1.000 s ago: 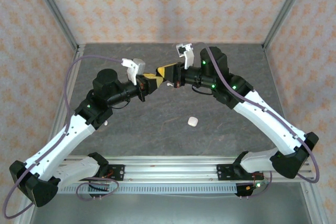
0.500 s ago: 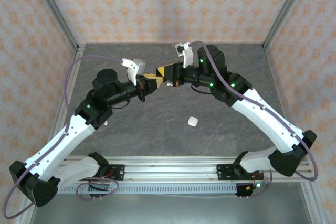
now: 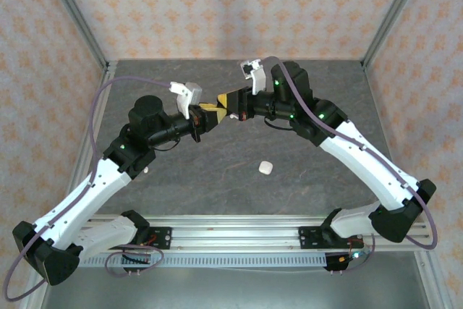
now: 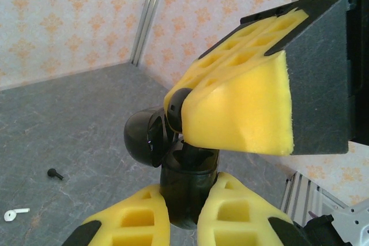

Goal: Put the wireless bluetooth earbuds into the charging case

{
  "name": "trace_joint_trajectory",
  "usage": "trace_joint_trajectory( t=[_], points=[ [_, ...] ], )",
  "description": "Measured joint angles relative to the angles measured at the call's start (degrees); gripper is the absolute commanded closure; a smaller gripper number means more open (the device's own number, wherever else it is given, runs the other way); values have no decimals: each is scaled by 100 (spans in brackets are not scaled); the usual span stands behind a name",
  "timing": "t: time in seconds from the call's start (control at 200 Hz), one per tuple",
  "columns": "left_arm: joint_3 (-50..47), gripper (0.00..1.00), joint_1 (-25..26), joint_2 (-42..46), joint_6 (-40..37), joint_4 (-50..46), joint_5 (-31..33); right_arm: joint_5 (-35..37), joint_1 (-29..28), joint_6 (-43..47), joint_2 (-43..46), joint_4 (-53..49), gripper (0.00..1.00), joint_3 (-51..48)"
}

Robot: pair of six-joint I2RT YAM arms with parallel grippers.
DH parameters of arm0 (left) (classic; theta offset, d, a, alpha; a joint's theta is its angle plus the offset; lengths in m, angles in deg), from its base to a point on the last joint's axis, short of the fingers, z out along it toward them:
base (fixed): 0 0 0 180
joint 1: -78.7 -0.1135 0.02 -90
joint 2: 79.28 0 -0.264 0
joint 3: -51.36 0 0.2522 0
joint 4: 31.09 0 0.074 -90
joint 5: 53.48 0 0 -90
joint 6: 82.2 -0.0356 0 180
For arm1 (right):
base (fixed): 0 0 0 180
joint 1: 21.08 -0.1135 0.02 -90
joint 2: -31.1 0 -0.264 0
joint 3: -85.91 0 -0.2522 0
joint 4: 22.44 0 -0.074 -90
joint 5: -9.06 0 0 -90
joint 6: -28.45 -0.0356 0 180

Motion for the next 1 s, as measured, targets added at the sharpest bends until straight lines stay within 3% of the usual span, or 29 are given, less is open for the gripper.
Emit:
trace_joint_trajectory(
  t=[0.756,1.001],
  points=[
    [-2,100,0,144,2,-4,7,-195,-26,0,-195,-763,95,544],
    [-2,100,0,142,2,-4,2,-243,-33,33,-262,-914,81,682]
  ],
)
